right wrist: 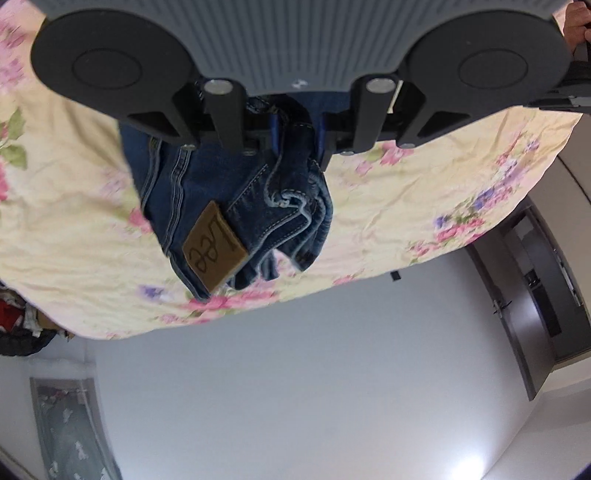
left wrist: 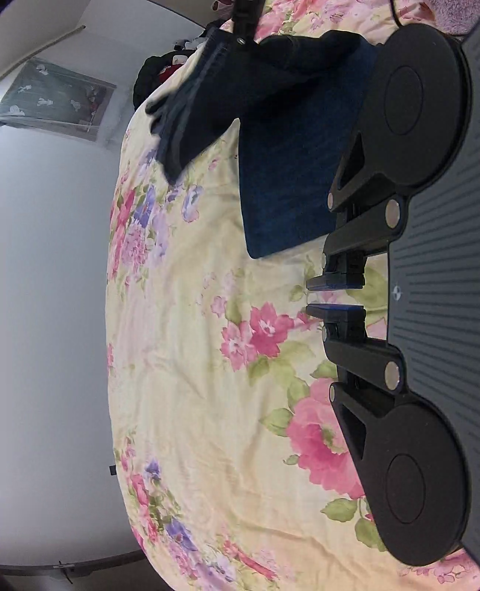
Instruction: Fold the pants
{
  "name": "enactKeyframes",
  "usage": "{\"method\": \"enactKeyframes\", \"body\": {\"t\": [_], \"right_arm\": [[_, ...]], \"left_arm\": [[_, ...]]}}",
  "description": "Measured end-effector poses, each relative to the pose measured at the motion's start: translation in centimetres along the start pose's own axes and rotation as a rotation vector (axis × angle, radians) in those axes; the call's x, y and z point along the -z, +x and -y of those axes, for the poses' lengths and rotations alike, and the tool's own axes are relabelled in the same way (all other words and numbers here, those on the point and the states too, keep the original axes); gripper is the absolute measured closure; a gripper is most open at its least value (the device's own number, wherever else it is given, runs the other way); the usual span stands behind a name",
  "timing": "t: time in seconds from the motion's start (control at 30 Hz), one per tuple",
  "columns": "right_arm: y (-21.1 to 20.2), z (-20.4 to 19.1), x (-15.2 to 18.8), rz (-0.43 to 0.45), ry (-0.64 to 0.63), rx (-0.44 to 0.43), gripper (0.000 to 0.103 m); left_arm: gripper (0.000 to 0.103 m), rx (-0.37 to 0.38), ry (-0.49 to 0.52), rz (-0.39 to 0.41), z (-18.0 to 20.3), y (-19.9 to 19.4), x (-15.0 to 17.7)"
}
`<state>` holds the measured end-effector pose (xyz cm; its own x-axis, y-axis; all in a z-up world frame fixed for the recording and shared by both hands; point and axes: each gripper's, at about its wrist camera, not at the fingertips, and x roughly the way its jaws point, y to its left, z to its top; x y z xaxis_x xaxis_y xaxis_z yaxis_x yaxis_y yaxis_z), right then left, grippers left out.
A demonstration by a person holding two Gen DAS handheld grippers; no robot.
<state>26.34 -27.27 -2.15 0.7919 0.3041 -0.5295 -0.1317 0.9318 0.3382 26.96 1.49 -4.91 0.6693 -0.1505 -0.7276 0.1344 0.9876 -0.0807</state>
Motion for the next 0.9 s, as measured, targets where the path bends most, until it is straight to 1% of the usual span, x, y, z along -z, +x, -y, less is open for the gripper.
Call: {"method": "enactKeyframes", "body": {"t": [0.1, 0.17, 0.23, 0.27, 0.3, 0.37, 0.4, 0.43, 0.47, 0.5, 0.57, 0.63, 0.67, 0.73, 0.83, 0.9], "right_arm": [[3.4, -2.1, 3.8, -0.123, 0.004, -0.04, 0.089], [5.6, -3.4, 6.6, -0.217, -0.027, -0.039, 0.089], [6.7, -4.0, 8.8, -0.248, -0.065, -0.023, 0.089], [7.0, -4.1, 9.3, -0.256, -0.078, -0.022, 0.089], [7.3, -4.2, 9.6, -0.273, -0.087, -0.024, 0.088], [8.3, -3.7, 9.8, -0.335, -0.104, -0.029, 0.087], [8.5, -3.3, 9.9, -0.36, -0.102, -0.037, 0.082], [8.6, -3.3, 9.8, -0.381, -0.099, -0.051, 0.079], [8.7, -3.2, 9.6, -0.398, -0.099, -0.06, 0.074], [8.7, -3.2, 9.3, -0.416, -0.099, -0.074, 0.064], [8.4, -3.3, 8.5, -0.46, -0.09, -0.118, 0.056], [7.6, -3.4, 7.3, -0.463, -0.094, -0.14, 0.055], [7.1, -3.4, 6.5, -0.442, -0.101, -0.153, 0.055], [6.3, -3.2, 4.8, -0.376, -0.131, -0.146, 0.055], [6.5, -2.0, 2.8, -0.28, -0.189, -0.066, 0.057], [7.4, -0.6, 1.9, -0.252, -0.197, -0.001, 0.068]], "left_arm": [[0.097, 0.017, -0.015, -0.023, -0.9, 0.6, 0.9], [0.097, 0.026, -0.021, -0.036, -1.1, 1.1, 1.2], [0.097, 0.051, -0.026, -0.047, -1.3, 1.4, 1.6], [0.096, 0.072, -0.035, -0.054, -1.4, 1.6, 1.6], [0.091, 0.098, -0.052, -0.06, -1.5, 1.8, 1.6], [0.089, 0.151, -0.099, -0.066, -1.7, 2.4, 1.4], [0.089, 0.176, -0.128, -0.068, -1.8, 2.7, 1.3], [0.086, 0.203, -0.16, -0.072, -1.8, 3.1, 1.2], [0.083, 0.23, -0.191, -0.079, -1.9, 3.4, 1.0], [0.078, 0.255, -0.228, -0.084, -2.0, 3.8, 0.8], [0.077, 0.305, -0.299, -0.086, -2.4, 4.6, 0.4], [0.077, 0.351, -0.385, -0.1, -2.8, 5.8, -0.2], [0.077, 0.373, -0.426, -0.107, -3.0, 6.6, -0.5], [0.077, 0.414, -0.507, -0.116, -3.3, 8.4, -0.9], [0.077, 0.449, -0.586, -0.129, -3.3, 11.3, -1.4], [0.077, 0.468, -0.621, -0.146, -3.1, 13.4, -1.6]]}}
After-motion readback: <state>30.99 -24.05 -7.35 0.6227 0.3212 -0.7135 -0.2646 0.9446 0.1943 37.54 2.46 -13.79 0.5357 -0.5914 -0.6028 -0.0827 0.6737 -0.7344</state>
